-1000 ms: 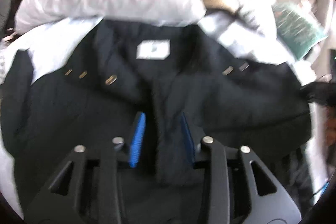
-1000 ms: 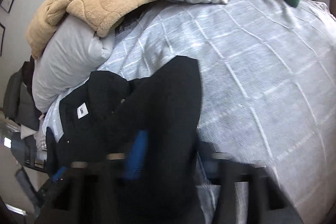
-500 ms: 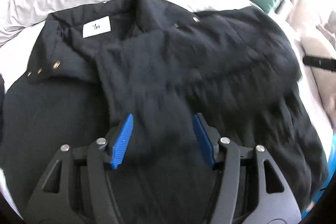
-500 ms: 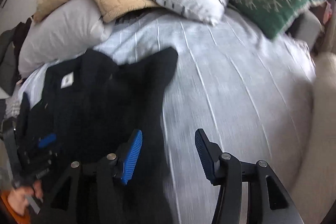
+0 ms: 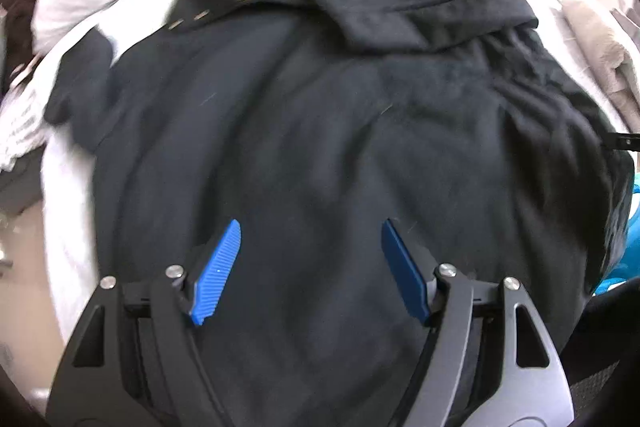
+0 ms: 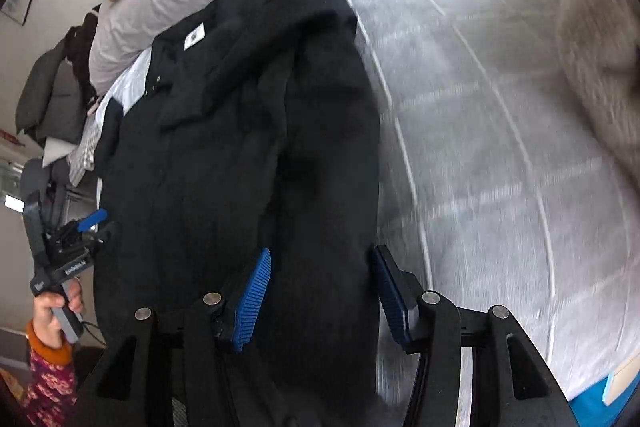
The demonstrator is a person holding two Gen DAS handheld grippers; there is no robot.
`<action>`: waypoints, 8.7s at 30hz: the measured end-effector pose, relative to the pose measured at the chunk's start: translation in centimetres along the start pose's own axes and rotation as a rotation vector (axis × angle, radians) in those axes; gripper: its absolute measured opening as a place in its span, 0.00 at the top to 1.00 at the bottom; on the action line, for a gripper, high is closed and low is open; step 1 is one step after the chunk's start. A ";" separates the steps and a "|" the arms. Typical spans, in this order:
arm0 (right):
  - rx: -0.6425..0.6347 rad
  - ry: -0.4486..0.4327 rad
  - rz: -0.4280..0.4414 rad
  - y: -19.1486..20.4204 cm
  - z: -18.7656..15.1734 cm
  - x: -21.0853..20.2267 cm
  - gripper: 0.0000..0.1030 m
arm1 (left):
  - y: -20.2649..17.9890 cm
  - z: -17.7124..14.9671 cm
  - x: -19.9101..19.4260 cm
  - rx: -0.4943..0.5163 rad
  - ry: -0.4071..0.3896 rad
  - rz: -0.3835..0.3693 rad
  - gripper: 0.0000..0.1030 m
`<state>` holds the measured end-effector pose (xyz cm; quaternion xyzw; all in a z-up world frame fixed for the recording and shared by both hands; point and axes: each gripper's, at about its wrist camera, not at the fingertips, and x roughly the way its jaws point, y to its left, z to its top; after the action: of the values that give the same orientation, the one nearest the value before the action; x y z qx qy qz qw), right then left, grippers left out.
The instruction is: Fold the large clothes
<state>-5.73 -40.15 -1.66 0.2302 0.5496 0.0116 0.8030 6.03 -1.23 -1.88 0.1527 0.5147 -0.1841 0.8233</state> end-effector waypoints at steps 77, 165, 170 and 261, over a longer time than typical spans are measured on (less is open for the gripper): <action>-0.157 -0.283 -0.252 14.5 3.2 7.8 0.29 | 20.1 -2.0 2.1 -0.443 -0.266 0.024 0.29; -0.308 -0.155 -0.247 20.1 7.8 11.7 0.25 | 11.4 4.6 3.3 -0.108 -0.279 -0.090 0.34; -0.317 -0.152 -0.100 21.5 8.7 11.0 0.19 | 16.8 3.8 3.0 -0.284 -0.297 -0.054 0.34; -0.399 -0.090 -0.276 10.5 -1.3 10.4 0.31 | 12.4 -14.8 3.6 -0.119 -0.092 -0.130 0.37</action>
<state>-0.36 -27.46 -7.12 -0.0100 0.5264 -0.0003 0.8502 1.50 15.74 -10.66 0.0612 0.4952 -0.2130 0.8400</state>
